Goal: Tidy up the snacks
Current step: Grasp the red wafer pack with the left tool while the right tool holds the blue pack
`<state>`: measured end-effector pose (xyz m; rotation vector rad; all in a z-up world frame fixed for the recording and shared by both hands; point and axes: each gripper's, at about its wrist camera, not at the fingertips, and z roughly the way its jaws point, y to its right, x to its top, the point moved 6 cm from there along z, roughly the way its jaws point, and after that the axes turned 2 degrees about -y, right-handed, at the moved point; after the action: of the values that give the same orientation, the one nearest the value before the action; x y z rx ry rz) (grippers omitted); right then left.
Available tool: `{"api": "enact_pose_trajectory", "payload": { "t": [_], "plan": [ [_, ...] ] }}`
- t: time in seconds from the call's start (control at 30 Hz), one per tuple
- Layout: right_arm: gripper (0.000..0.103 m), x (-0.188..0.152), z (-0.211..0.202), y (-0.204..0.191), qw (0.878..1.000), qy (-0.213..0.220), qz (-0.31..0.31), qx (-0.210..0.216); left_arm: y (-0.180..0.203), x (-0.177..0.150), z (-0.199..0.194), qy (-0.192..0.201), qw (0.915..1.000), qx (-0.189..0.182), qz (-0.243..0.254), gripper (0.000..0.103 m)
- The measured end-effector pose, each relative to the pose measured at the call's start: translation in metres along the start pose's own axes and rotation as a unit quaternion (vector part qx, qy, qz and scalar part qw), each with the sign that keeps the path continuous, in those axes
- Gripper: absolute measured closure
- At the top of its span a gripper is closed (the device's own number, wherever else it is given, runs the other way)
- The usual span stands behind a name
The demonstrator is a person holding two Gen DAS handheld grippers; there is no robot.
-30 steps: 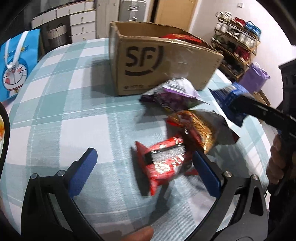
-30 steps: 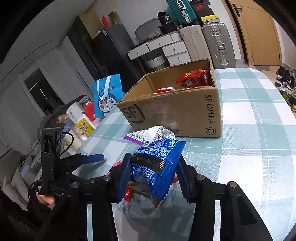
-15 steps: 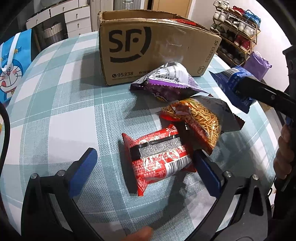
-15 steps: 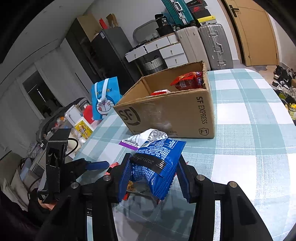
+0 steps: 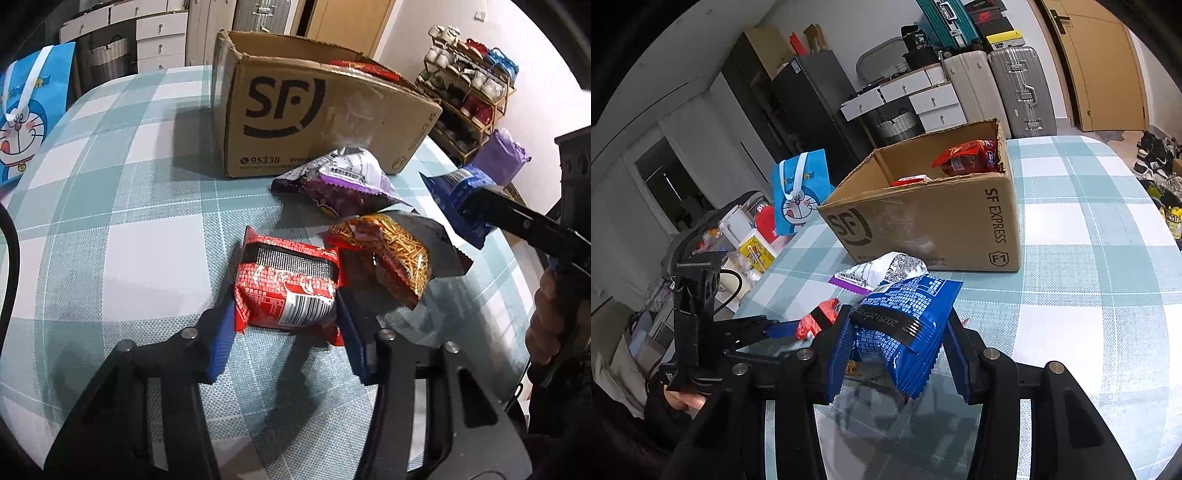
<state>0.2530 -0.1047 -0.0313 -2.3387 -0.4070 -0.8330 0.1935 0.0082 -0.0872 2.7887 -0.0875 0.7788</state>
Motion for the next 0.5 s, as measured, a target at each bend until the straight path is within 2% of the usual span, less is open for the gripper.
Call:
{"api": "enact_pose_trajectory", "payload": {
  "t": [0.5],
  "plan": [
    [0.056, 0.000, -0.007, -0.003, 1.000, 0.009, -0.009, -0.011, -0.015, 0.003, -0.025, 0.040, 0.9989, -0.001, -0.025, 0.058]
  ]
}}
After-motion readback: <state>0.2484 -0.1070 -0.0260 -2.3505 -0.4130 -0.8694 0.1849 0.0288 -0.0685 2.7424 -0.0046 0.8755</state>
